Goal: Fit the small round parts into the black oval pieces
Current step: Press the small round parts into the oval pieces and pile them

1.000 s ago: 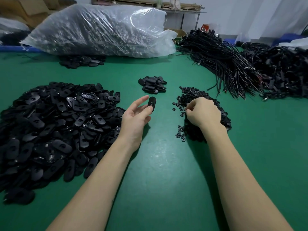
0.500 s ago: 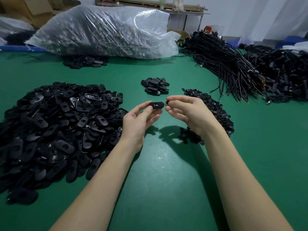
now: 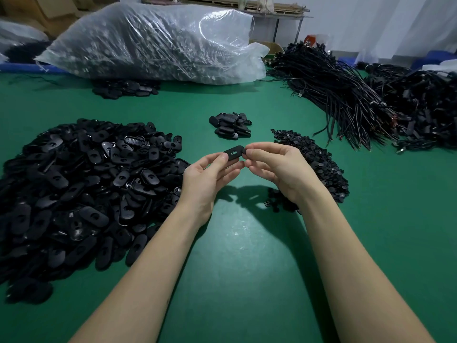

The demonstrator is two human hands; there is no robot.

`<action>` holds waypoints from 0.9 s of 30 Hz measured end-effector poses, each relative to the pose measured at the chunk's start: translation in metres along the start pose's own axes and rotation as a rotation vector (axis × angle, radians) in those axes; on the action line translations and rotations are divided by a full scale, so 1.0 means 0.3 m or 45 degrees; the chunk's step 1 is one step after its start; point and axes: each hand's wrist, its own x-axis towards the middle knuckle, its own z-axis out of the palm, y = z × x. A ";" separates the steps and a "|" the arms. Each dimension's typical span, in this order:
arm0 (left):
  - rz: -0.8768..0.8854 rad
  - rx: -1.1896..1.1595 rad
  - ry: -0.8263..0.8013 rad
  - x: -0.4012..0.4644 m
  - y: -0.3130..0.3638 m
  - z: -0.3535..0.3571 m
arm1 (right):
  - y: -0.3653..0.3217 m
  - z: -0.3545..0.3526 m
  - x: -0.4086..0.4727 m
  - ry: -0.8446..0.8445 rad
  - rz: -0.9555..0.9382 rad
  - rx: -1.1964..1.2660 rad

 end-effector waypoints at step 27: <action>0.061 0.006 -0.025 0.007 -0.013 -0.008 | -0.036 -0.002 -0.011 0.083 -0.093 -0.361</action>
